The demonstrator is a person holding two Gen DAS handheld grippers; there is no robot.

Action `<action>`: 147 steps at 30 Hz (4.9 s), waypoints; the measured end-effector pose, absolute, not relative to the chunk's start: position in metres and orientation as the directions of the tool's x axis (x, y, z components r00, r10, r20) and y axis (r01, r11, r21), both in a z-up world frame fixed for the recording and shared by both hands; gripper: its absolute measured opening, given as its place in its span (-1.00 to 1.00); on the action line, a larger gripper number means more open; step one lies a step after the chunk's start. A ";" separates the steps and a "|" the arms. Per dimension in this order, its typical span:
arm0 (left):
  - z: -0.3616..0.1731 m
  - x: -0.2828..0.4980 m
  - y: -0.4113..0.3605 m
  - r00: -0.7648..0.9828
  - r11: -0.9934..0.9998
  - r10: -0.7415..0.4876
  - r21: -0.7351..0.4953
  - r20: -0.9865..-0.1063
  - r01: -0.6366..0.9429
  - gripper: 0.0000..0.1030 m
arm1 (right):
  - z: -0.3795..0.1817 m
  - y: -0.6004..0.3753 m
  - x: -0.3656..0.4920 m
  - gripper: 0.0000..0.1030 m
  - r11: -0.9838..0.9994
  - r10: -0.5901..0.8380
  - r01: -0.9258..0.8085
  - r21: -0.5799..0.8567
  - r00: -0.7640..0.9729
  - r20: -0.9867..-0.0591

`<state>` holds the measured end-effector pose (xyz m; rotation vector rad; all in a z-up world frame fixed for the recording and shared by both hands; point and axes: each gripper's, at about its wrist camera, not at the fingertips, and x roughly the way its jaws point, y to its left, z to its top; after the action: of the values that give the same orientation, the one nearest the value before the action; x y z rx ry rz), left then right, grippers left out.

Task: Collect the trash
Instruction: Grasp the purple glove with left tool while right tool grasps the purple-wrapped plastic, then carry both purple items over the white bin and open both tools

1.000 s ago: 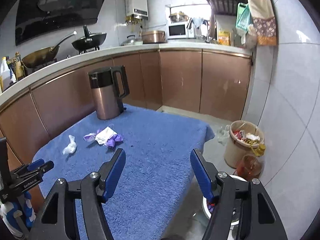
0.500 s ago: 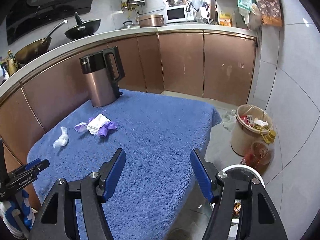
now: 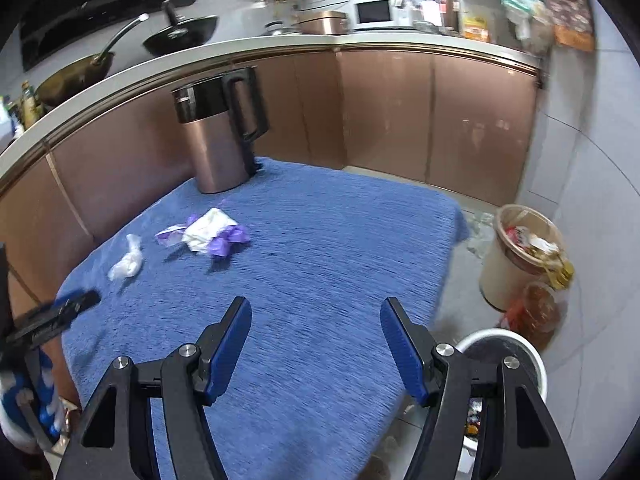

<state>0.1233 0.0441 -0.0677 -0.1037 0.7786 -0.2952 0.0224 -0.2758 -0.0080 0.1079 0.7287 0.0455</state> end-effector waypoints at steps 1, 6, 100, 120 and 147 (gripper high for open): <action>-0.066 0.134 0.043 0.670 0.952 -0.307 -0.209 -0.676 0.225 -0.01 | -0.009 -0.271 0.030 0.26 0.992 0.106 -0.033 0.123 0.741 -0.663; -0.070 0.182 0.031 0.625 0.938 -0.346 -0.255 -0.699 0.234 -0.02 | -0.021 -0.248 0.073 0.26 0.974 0.222 -0.127 0.187 0.700 -0.679; 0.023 -0.051 -0.161 0.699 0.836 -0.457 0.004 -0.550 0.549 -0.91 | -0.001 -0.421 -0.148 -0.47 0.897 0.004 0.215 0.386 0.869 -0.494; -0.063 -0.026 -0.316 0.368 0.628 -0.496 -0.032 -0.787 0.778 -0.91 | -0.082 -0.501 -0.139 -0.46 0.794 -0.053 0.402 0.456 0.793 -0.608; -0.075 0.012 -0.392 0.351 0.606 -0.539 -0.063 -0.766 0.793 -0.30 | -0.125 -0.551 -0.115 -0.06 0.743 -0.145 0.559 0.368 0.671 -0.727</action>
<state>0.0117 -0.3915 -0.0746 0.3469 0.8392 -0.8840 -0.1150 -0.5510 -0.1255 0.6182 0.7350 -0.4260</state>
